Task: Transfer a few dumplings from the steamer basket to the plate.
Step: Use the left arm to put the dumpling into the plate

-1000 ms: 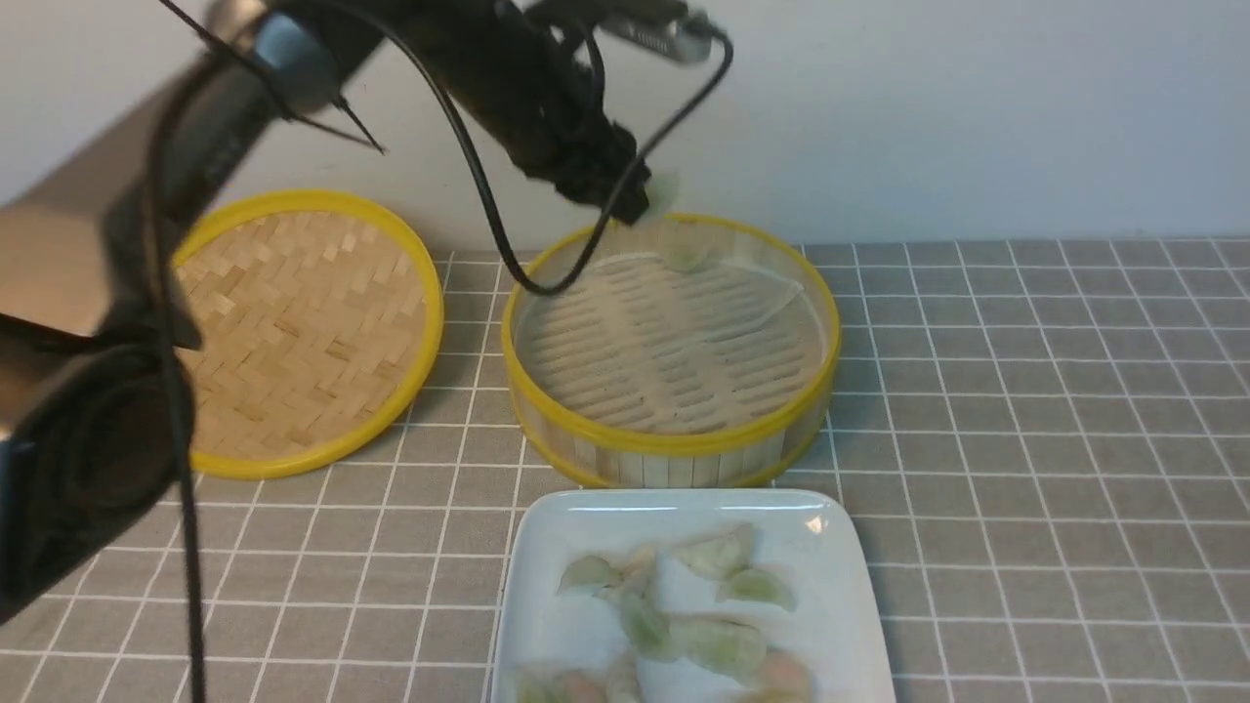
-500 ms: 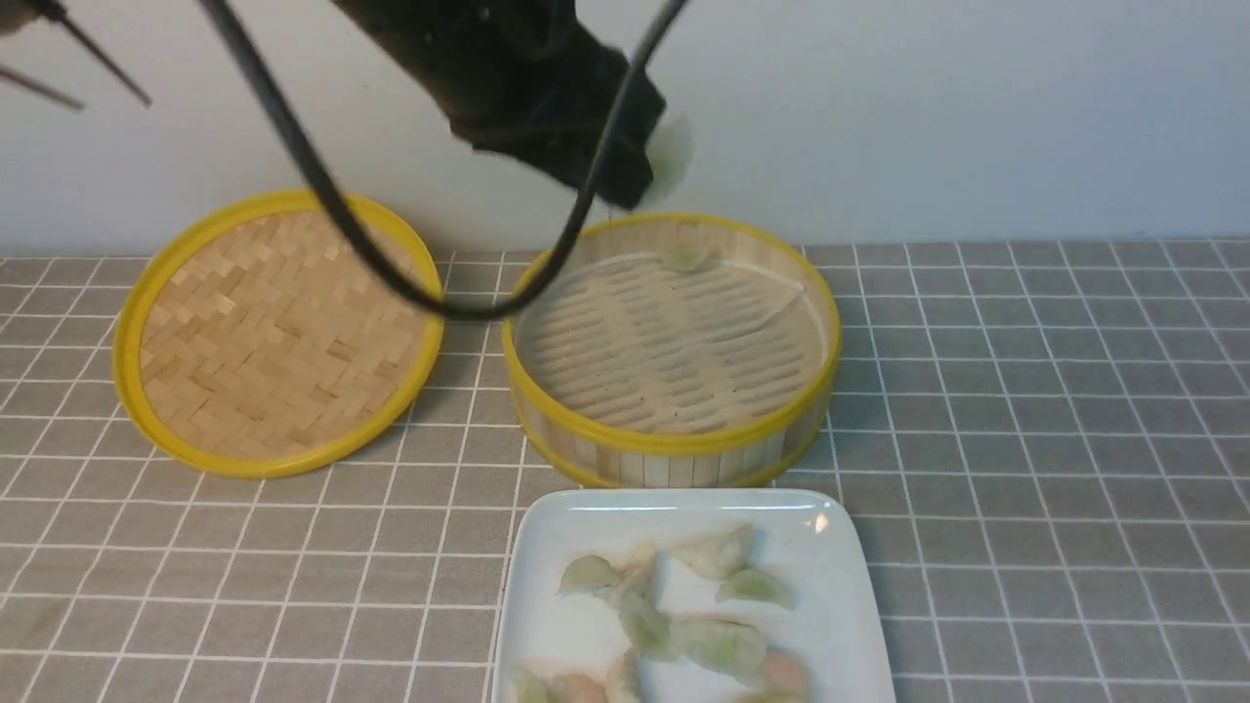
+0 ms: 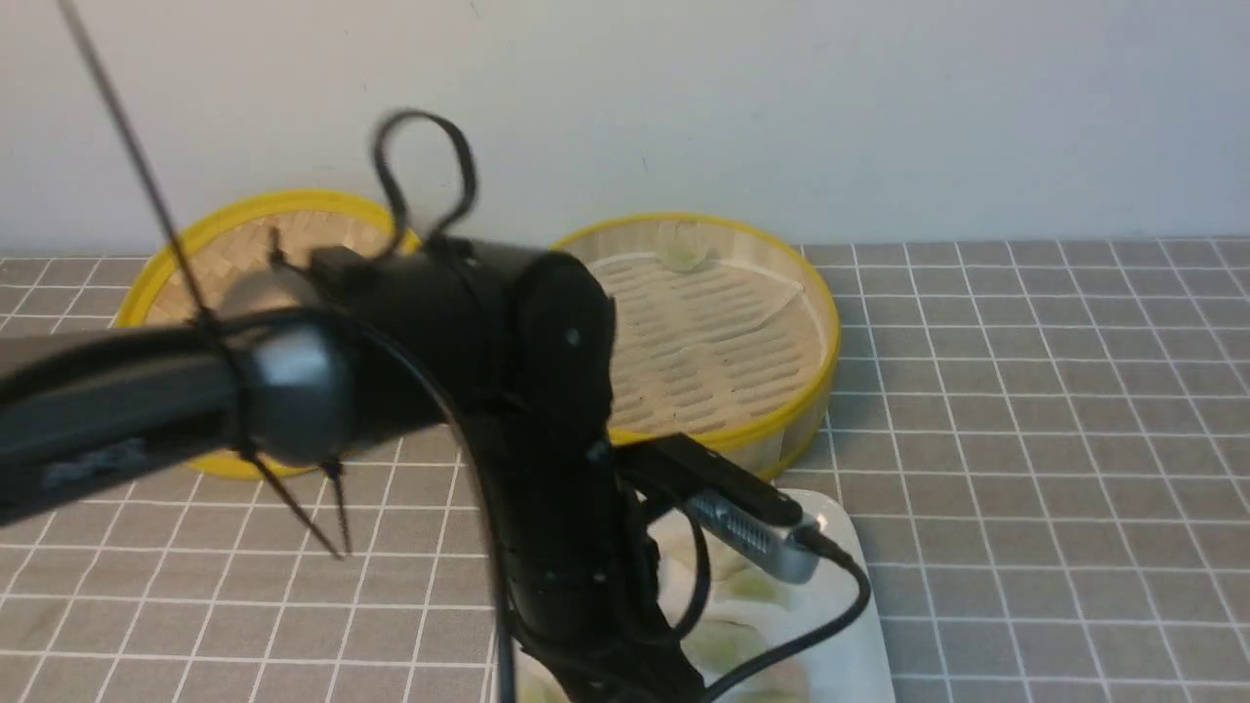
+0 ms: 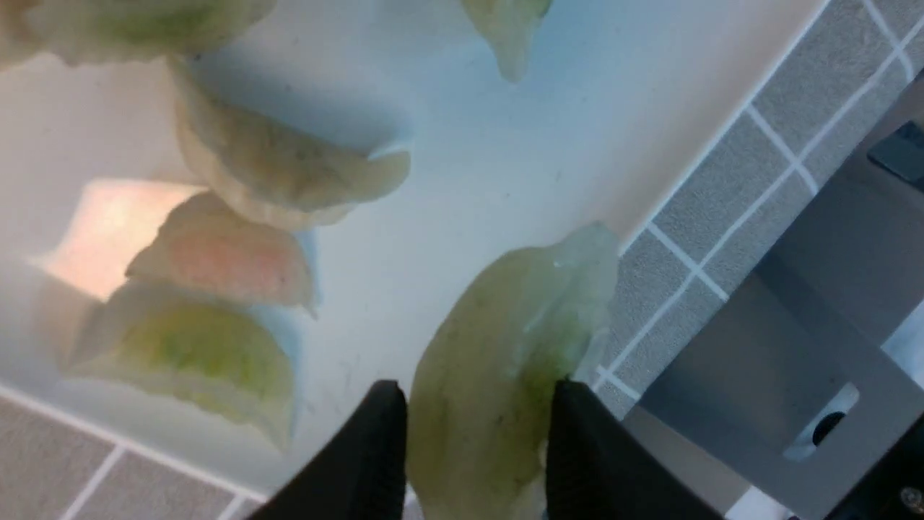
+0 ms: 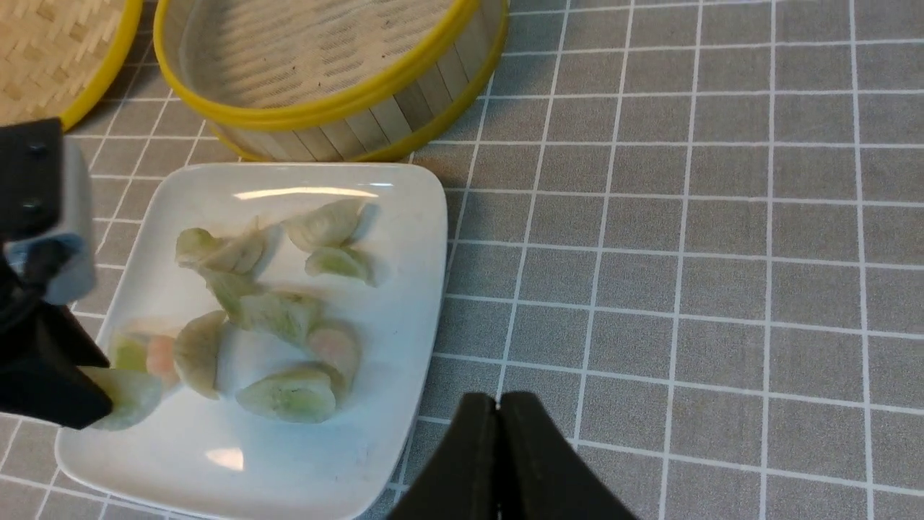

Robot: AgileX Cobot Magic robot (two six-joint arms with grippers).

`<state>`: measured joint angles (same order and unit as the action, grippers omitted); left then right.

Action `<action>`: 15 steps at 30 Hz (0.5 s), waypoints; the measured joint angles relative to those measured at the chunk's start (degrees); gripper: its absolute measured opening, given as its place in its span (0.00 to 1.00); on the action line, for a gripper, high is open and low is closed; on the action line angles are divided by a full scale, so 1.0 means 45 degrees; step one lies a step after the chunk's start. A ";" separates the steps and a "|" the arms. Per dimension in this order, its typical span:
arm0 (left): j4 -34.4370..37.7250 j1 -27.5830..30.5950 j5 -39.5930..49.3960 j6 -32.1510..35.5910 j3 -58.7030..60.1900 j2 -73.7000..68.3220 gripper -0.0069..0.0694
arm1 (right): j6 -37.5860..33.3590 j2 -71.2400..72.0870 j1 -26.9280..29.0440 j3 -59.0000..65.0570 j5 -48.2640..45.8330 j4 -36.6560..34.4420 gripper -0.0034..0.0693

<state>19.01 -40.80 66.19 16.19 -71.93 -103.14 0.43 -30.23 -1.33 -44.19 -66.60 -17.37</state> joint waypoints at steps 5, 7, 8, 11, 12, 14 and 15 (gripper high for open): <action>0.0194 -0.0017 -0.0269 0.0166 0.0000 -0.0710 0.39 | -0.0095 0.0000 0.0000 0.0000 0.0000 0.0000 0.03; 0.0316 -0.0017 -0.0458 0.0182 0.0000 -0.0888 0.43 | -0.0308 0.0000 0.0000 0.0000 0.0102 0.0011 0.03; 0.0355 -0.0027 -0.0523 0.0182 0.0000 -0.0902 0.46 | -0.0404 0.0000 0.0000 0.0000 0.0211 0.0025 0.03; 0.0476 -0.0027 -0.0759 0.0182 0.0000 -0.0930 0.59 | -0.0979 -0.0075 0.0000 0.0000 0.0883 0.0196 0.03; 0.0526 -0.0027 -0.0859 0.0165 0.0000 -0.0941 0.63 | -0.1038 -0.0275 0.0000 -0.0014 0.1401 0.0197 0.03; 0.0558 -0.0027 -0.0859 0.0100 -0.0044 -0.0941 0.65 | -0.1038 -0.0732 0.0000 -0.0158 0.1899 0.0057 0.03; 0.0587 -0.0027 -0.0859 0.0061 -0.0060 -0.0941 0.65 | -0.1018 -0.0893 0.0000 -0.0215 0.1993 -0.0007 0.03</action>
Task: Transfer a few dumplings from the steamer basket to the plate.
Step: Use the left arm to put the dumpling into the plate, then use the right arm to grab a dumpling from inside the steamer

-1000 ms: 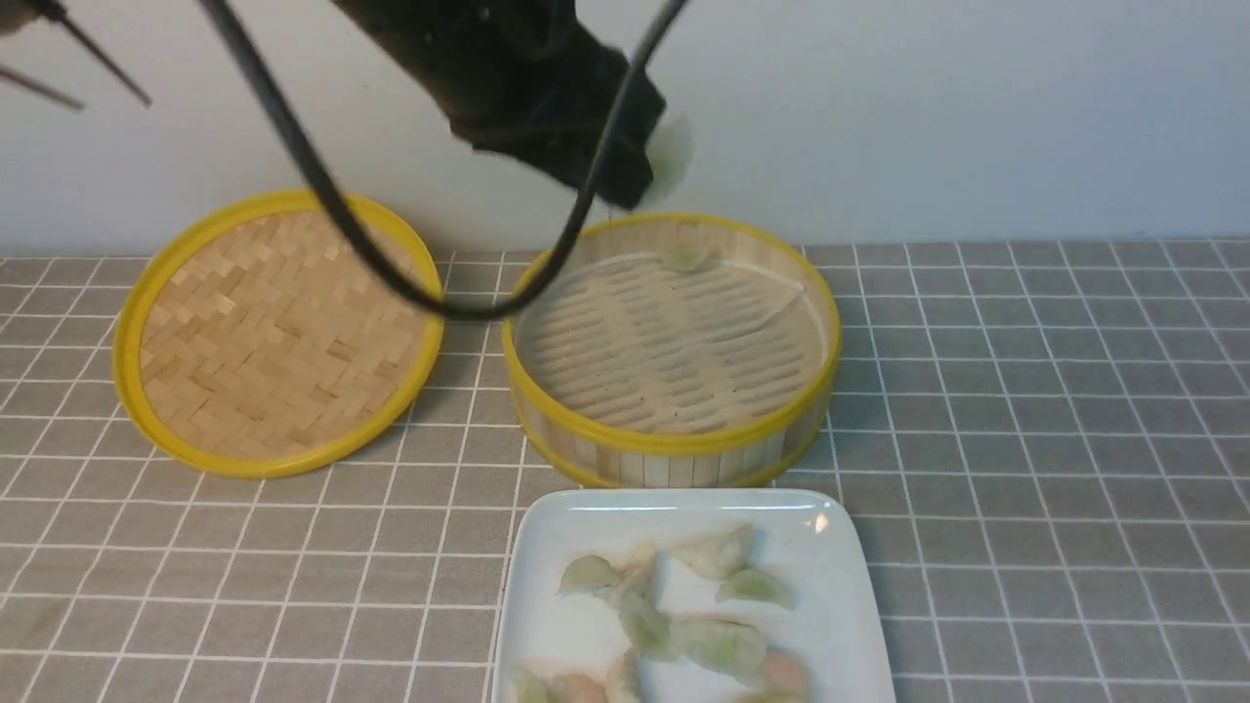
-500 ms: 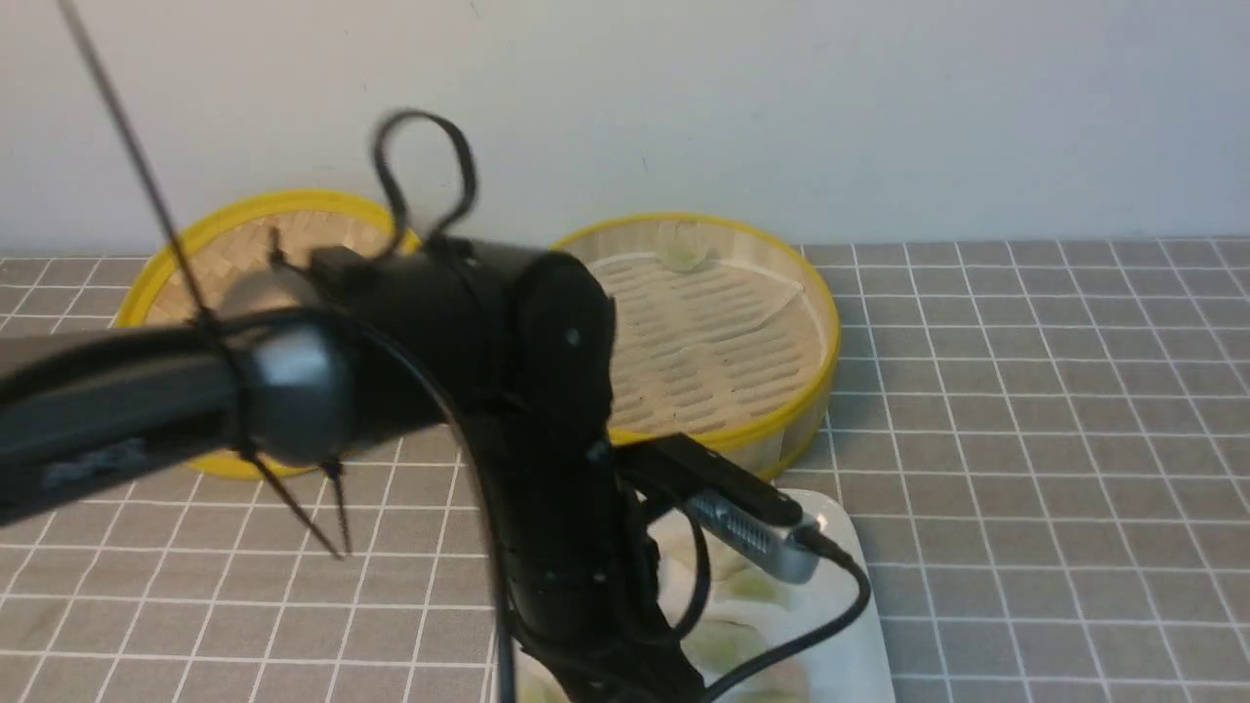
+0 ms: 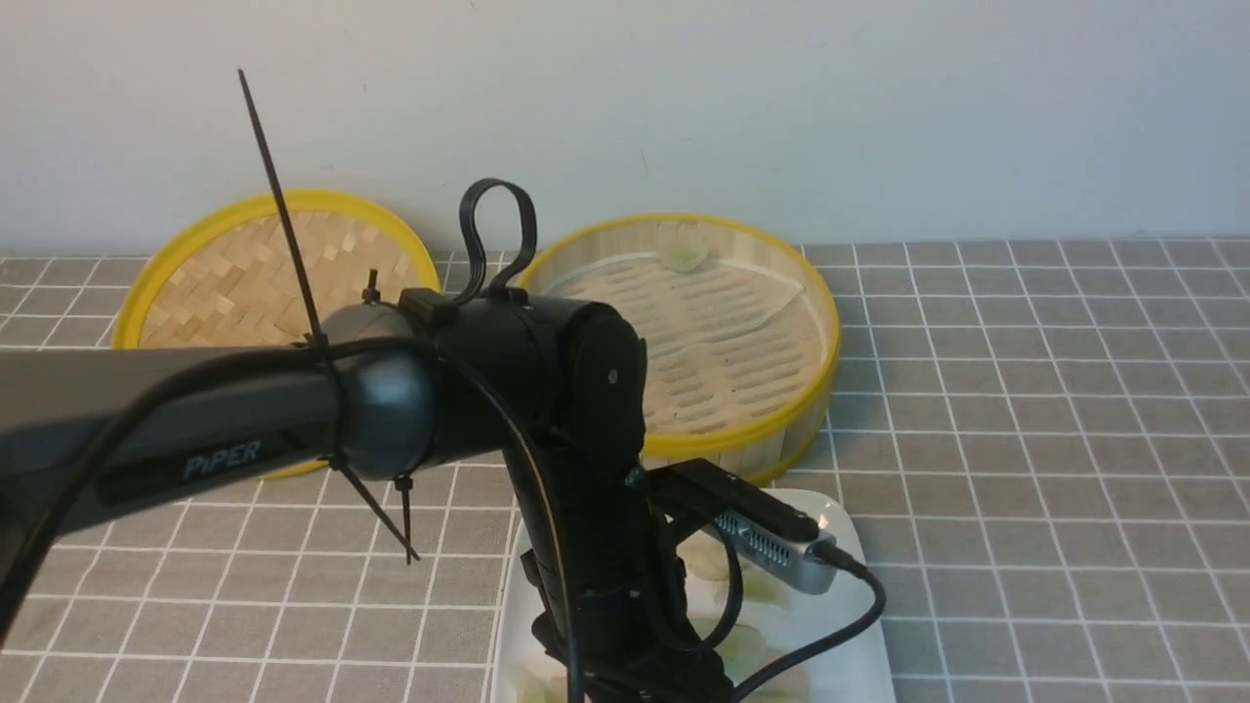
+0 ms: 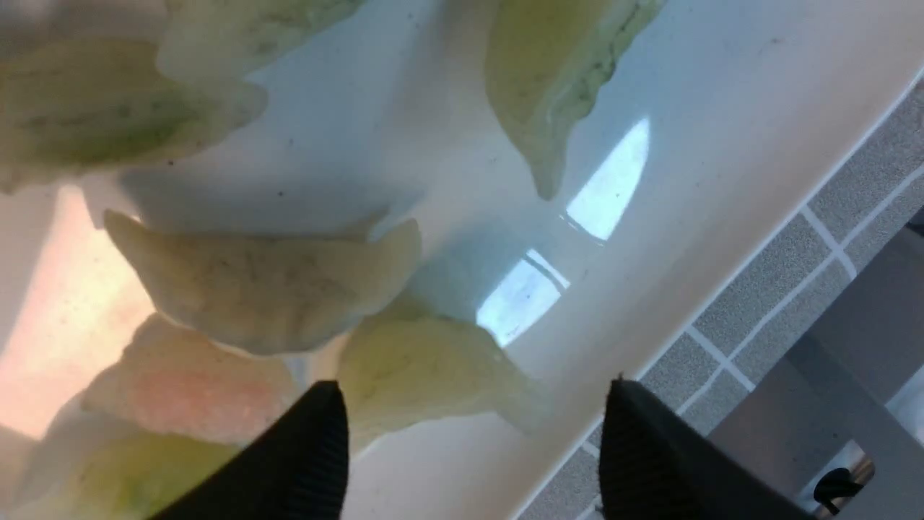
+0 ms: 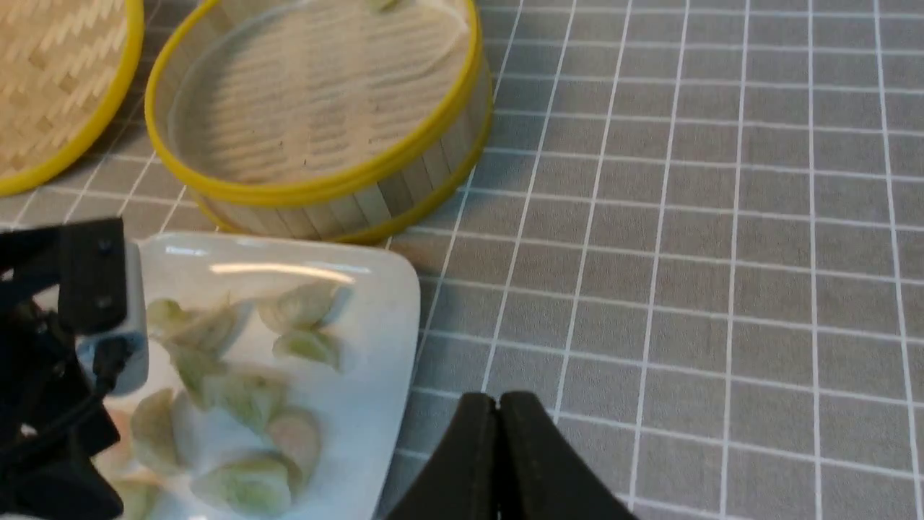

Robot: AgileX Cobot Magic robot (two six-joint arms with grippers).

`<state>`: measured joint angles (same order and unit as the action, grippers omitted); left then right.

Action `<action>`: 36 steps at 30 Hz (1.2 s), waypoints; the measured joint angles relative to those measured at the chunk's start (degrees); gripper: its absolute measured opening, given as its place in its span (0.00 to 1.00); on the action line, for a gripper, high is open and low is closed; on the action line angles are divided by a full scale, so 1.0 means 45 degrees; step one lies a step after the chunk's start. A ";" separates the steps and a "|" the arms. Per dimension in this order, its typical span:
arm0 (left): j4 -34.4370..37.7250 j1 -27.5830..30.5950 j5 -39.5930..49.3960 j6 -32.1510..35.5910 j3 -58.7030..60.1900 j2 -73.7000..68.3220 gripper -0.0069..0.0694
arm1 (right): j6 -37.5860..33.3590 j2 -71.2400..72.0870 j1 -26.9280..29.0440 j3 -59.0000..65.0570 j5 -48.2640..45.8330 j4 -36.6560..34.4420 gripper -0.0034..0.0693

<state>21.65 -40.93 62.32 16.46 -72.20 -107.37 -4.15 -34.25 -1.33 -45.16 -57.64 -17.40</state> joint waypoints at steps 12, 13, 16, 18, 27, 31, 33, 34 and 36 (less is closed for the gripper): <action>-0.0677 0.1783 0.0497 -0.0917 -0.0229 0.3218 0.09 | -0.1830 -0.8661 -0.0265 -0.5765 -0.0458 -0.2518 0.03; -0.0677 0.1846 0.0525 -0.0929 -0.0228 0.3308 0.09 | -0.1847 -0.8813 -0.0296 -0.6022 -0.0458 -0.2518 0.03; -0.0742 0.2840 0.0892 -0.0971 0.0014 0.4931 0.08 | -0.1908 -1.1436 -0.1024 -0.8340 -0.0458 -0.2078 0.03; -0.0761 0.3244 0.1163 -0.1018 0.0221 0.5860 0.08 | -0.1908 -1.3057 -0.1560 -0.9976 -0.0458 -0.1522 0.03; -0.1436 0.3792 0.1864 -0.2284 0.1199 0.9739 0.08 | -0.1893 -2.0899 -0.2625 -1.8473 -0.2714 -0.0694 0.05; -0.2541 0.3792 0.2059 -0.3326 0.1267 1.1140 0.08 | -0.1289 -2.4428 -0.2864 -2.3139 -0.2954 -0.0677 0.10; -0.3430 0.3792 0.2095 -0.3964 0.1267 1.1875 0.08 | -0.0803 -2.5506 -0.2965 -2.4540 -0.3017 -0.0689 0.13; -0.3430 0.3792 0.2095 -0.4023 0.1267 1.1936 0.08 | -0.0803 -2.5506 -0.2965 -2.4628 -0.3024 -0.0689 0.13; -0.4365 0.3792 0.2122 -0.4697 0.1267 1.2493 0.08 | -0.0746 -2.6153 -0.3079 -2.5142 -0.3083 -0.0748 0.17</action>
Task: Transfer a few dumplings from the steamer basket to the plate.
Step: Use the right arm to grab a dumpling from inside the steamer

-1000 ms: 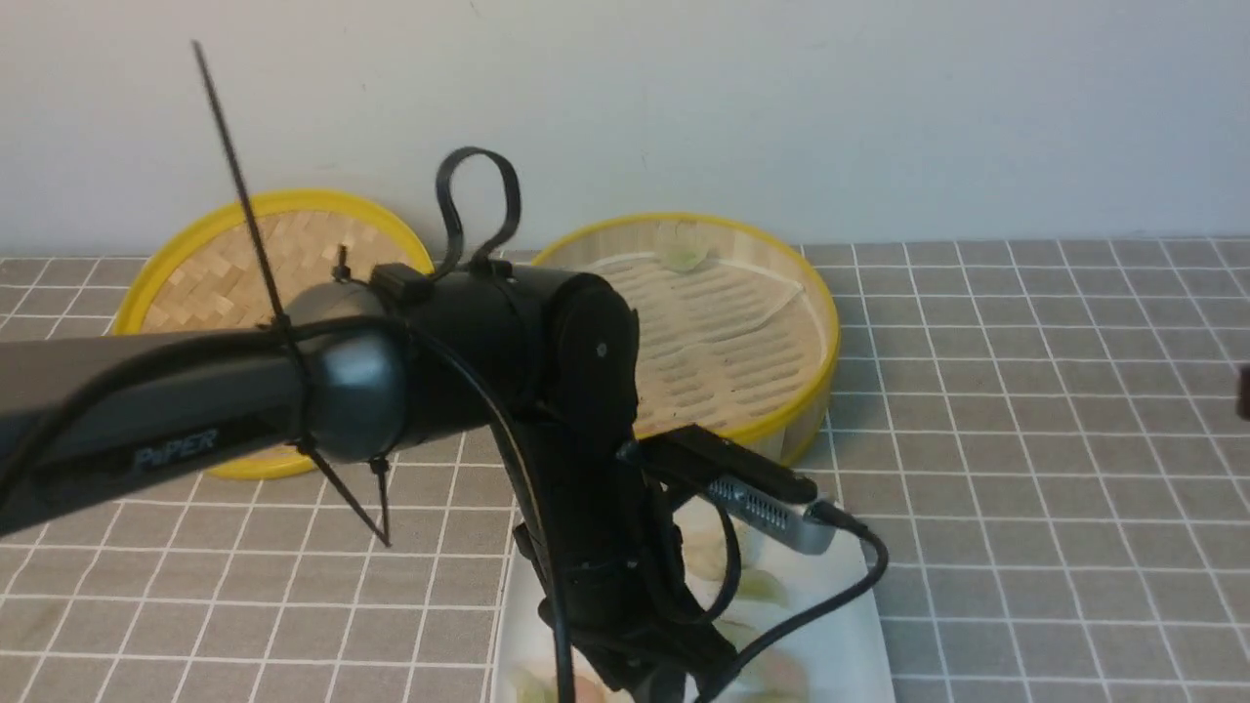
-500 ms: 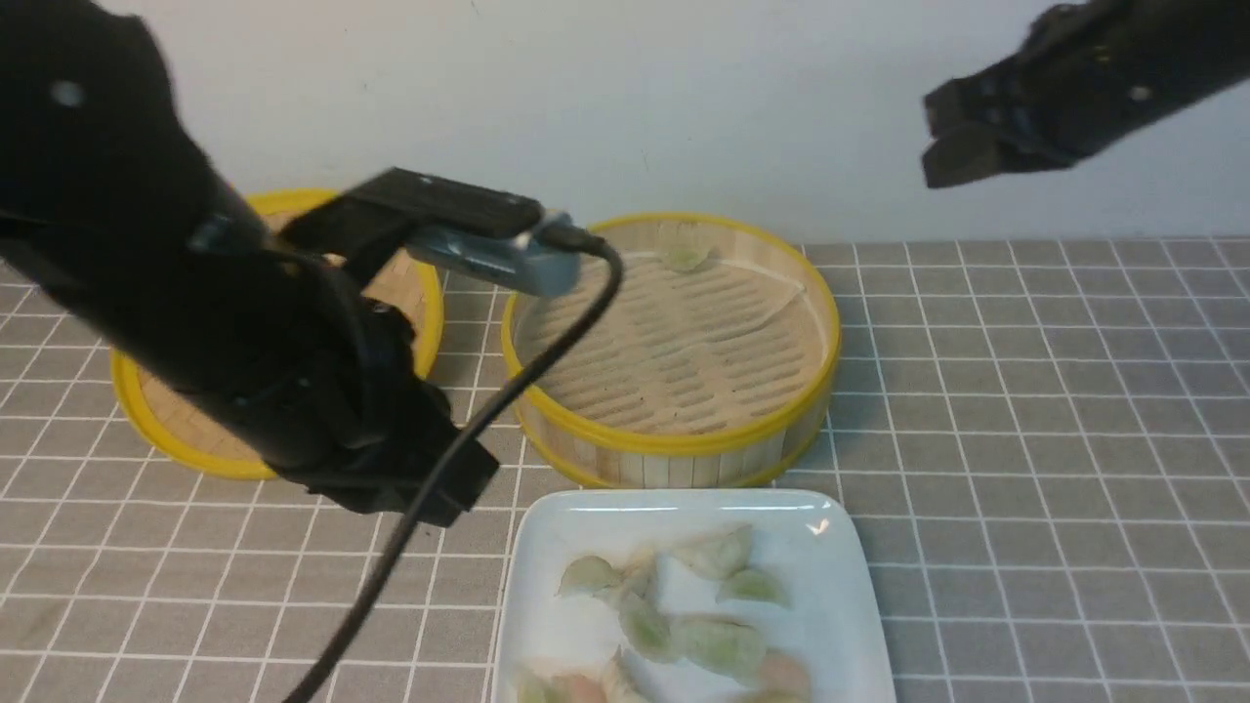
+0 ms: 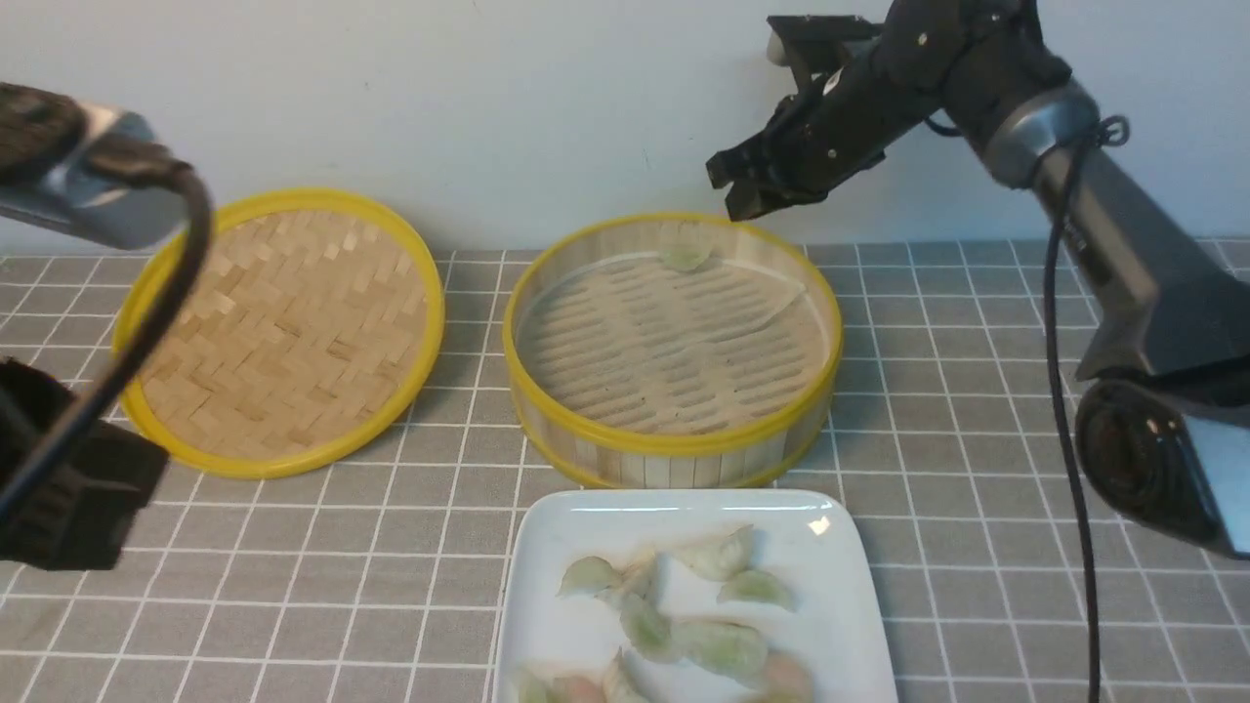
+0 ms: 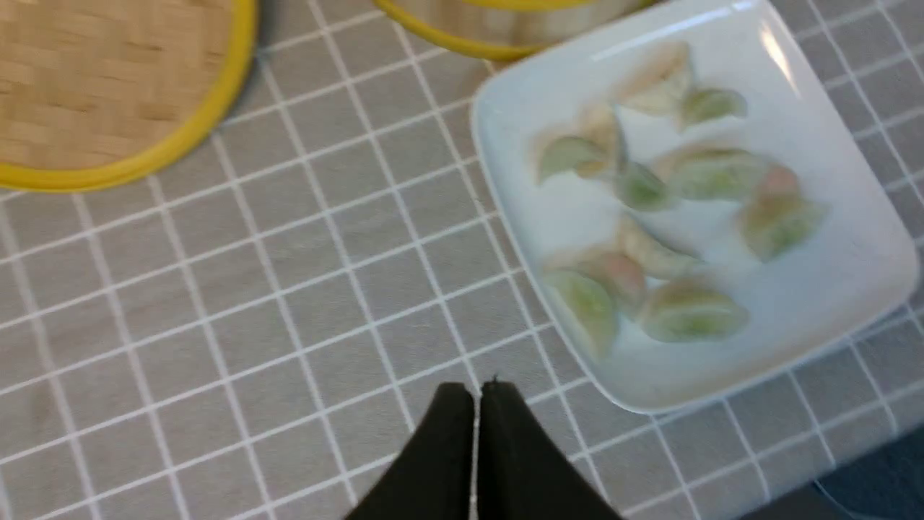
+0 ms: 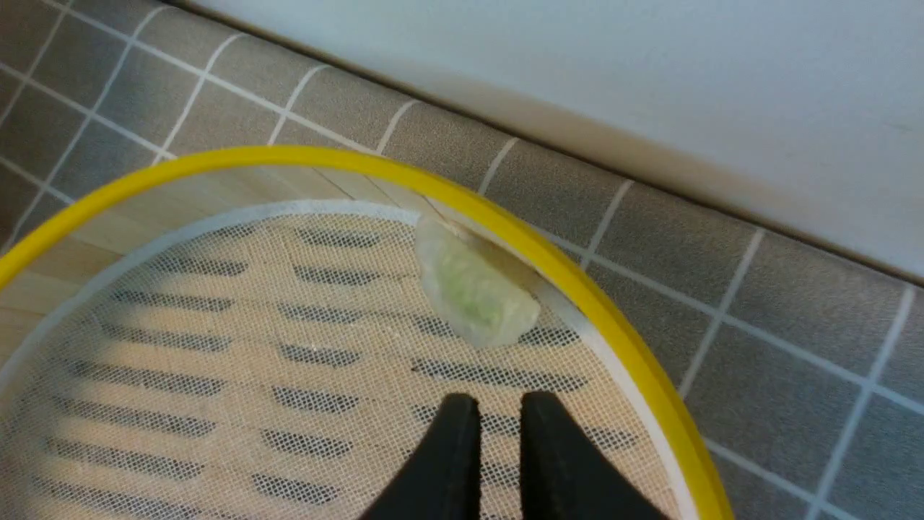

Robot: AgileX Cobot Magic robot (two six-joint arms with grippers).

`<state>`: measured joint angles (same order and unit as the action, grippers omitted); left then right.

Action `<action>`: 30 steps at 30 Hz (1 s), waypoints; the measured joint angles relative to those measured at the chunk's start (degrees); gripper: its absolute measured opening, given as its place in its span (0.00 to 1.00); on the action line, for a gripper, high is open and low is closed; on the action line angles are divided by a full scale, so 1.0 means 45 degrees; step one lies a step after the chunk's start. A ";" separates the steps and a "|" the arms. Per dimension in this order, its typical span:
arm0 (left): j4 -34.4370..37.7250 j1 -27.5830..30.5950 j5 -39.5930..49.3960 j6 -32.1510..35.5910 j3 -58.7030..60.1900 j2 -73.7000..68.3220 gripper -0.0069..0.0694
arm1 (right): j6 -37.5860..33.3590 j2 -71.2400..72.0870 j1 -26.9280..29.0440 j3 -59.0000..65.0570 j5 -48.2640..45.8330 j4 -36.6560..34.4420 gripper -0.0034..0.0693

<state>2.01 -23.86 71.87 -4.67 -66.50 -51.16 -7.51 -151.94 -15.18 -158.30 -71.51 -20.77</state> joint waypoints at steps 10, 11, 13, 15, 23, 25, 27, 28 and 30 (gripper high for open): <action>-0.2729 0.0000 0.0109 -0.1407 0.0000 0.0946 0.08 | -0.0473 -0.1237 -0.0224 -0.0194 0.0384 -0.0679 0.40; -0.2784 0.0000 0.0109 -0.1419 0.0002 0.0946 0.08 | -0.0473 -0.1295 -0.0224 -0.0194 0.0610 -0.0692 0.42; -0.2875 0.0000 0.0109 -0.1433 0.0014 0.0946 0.08 | -0.0648 -0.1431 -0.0224 -0.0208 0.0977 -0.0858 0.47; -0.2917 0.0000 0.0120 -0.1433 0.0014 0.0946 0.08 | -0.1074 -0.1524 -0.0224 -0.0208 0.1167 -0.1109 0.50; -0.3196 0.0000 0.0200 -0.1433 0.0014 0.0946 0.08 | -0.2958 -0.1705 -0.0186 -0.0218 0.1926 -0.1715 0.53; -0.3198 0.0000 0.0200 -0.1433 0.0014 0.0946 0.08 | -0.3338 -0.1705 -0.0186 -0.0218 0.2098 -0.1715 0.53; -0.3198 0.0000 0.0200 -0.1433 0.0014 0.0946 0.08 | -0.3542 -0.1705 -0.0186 -0.0218 0.2239 -0.1565 0.53; -0.3198 0.0000 0.0200 -0.1433 0.0014 0.0946 0.08 | -0.3604 -0.1705 -0.0186 -0.0218 0.2316 -0.1507 0.53; -0.3198 0.0000 0.0200 -0.1433 0.0014 0.0946 0.08 | -0.3718 -0.1720 -0.0186 -0.0218 0.2365 -0.1380 0.53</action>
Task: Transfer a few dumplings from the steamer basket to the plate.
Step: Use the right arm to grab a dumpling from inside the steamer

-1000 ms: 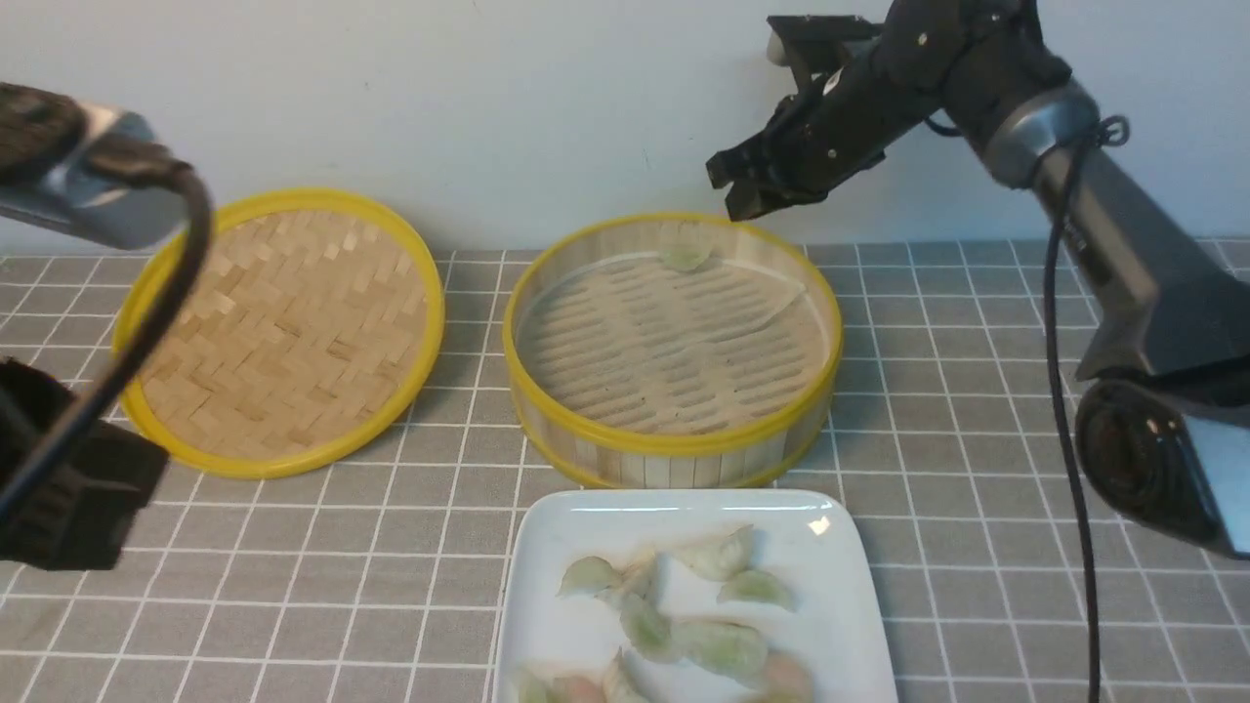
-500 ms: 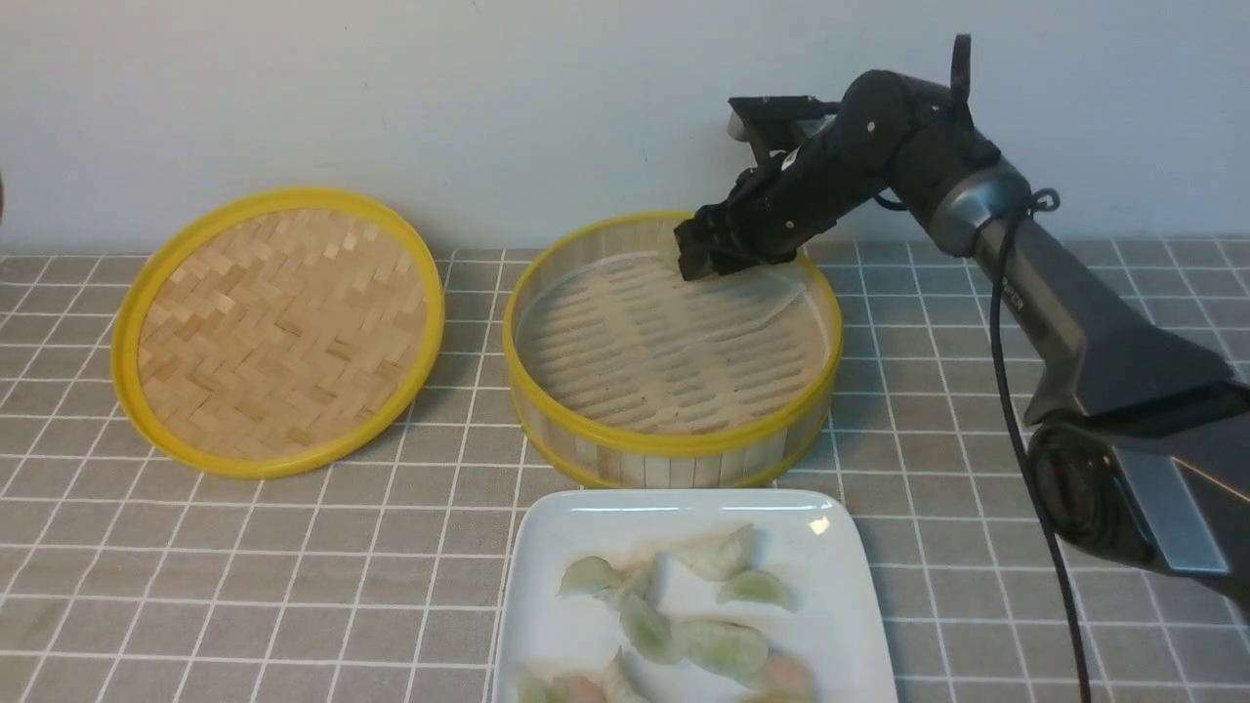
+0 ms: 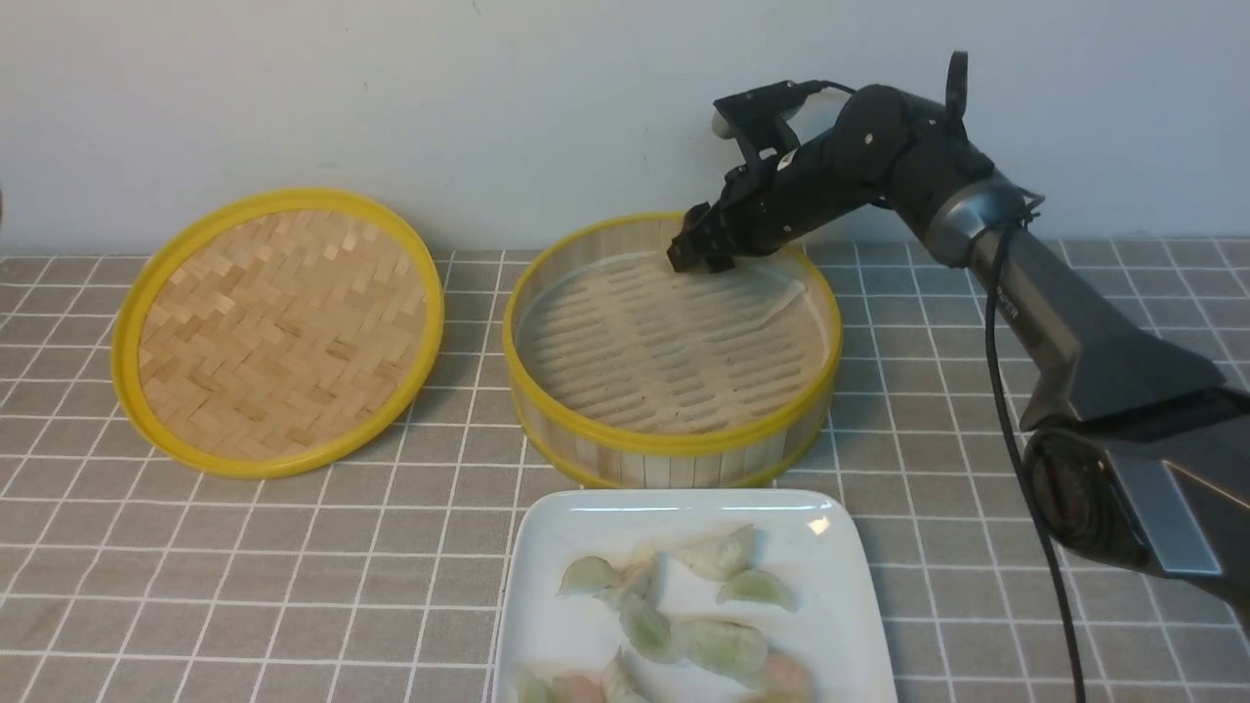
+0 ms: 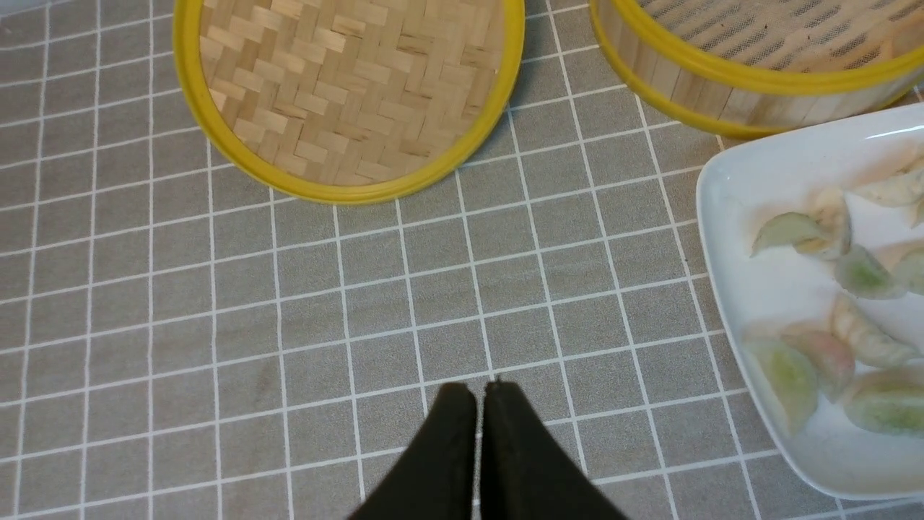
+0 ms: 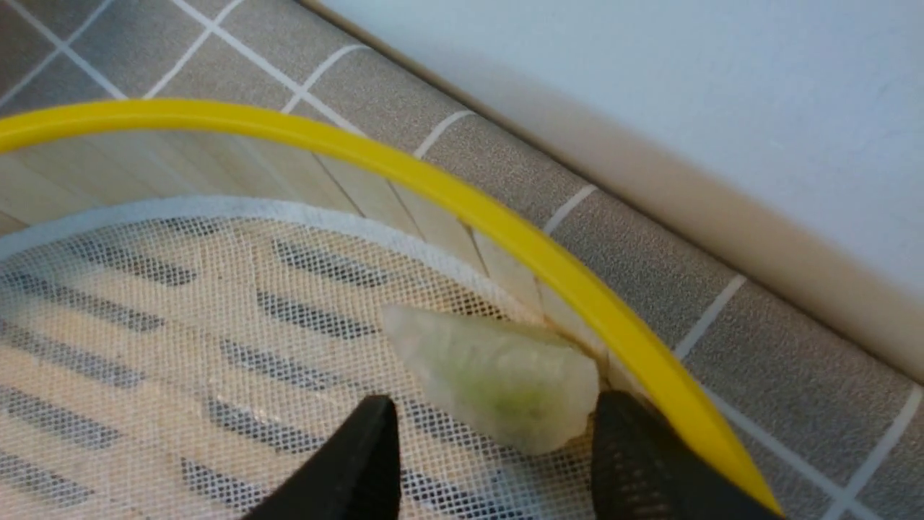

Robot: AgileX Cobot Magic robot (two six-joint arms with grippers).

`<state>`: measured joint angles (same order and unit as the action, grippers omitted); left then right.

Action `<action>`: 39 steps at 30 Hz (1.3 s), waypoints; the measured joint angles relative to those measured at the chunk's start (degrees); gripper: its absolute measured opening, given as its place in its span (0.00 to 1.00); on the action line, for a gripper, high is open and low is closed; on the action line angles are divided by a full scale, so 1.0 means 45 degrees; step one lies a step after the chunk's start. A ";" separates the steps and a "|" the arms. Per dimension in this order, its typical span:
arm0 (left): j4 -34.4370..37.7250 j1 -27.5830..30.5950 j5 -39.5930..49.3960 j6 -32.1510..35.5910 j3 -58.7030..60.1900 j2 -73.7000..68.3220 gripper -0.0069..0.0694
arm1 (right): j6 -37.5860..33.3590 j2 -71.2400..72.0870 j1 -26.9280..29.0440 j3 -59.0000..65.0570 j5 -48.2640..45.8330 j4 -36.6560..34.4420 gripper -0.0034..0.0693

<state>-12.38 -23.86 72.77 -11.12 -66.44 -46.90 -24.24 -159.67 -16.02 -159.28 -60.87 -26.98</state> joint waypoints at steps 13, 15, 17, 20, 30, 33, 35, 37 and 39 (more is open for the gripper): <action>-0.0046 0.0000 0.0013 0.0000 0.0000 0.0000 0.08 | -0.0367 -0.0460 0.0000 -0.0024 0.0945 -0.0432 0.52; -0.0046 0.0000 0.0013 0.0000 0.0000 0.0000 0.08 | -0.0582 -0.0505 0.0000 -0.0024 0.1196 -0.0552 0.49; -0.0048 0.0000 0.0013 0.0000 0.0000 0.0000 0.08 | -0.0734 -0.0550 0.0000 -0.0024 0.1302 -0.0601 0.44; -0.0060 0.0000 0.0013 0.0000 0.0000 0.0000 0.08 | -0.1009 -0.0587 0.0000 -0.0024 0.1468 -0.0688 0.25; -0.0194 0.0000 0.0013 0.0000 0.0000 0.0000 0.08 | -0.0501 -0.0551 0.0054 -0.1235 -0.0859 -0.0222 0.04; -0.0336 0.0000 0.0013 0.0000 0.0000 0.0000 0.08 | -0.0232 -0.0501 0.0064 -0.1874 -0.1899 -0.0206 0.04; -0.0344 0.0000 0.0013 0.0000 0.0000 0.0000 0.08 | -0.0184 -0.0419 0.0064 -0.1957 -0.2238 -0.0270 0.04; -0.0344 0.0000 0.0013 0.0000 0.0000 0.0000 0.08 | -0.0185 -0.0404 0.0064 -0.1985 -0.2361 -0.0327 0.04; -0.0348 0.0000 0.0013 0.0000 0.0000 0.0000 0.08 | -0.0151 -0.0376 0.0064 -0.1985 -0.2419 -0.0342 0.04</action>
<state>-13.94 -23.86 72.83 -11.12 -66.44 -46.90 -24.92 -161.36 -15.73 -168.21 -71.75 -28.52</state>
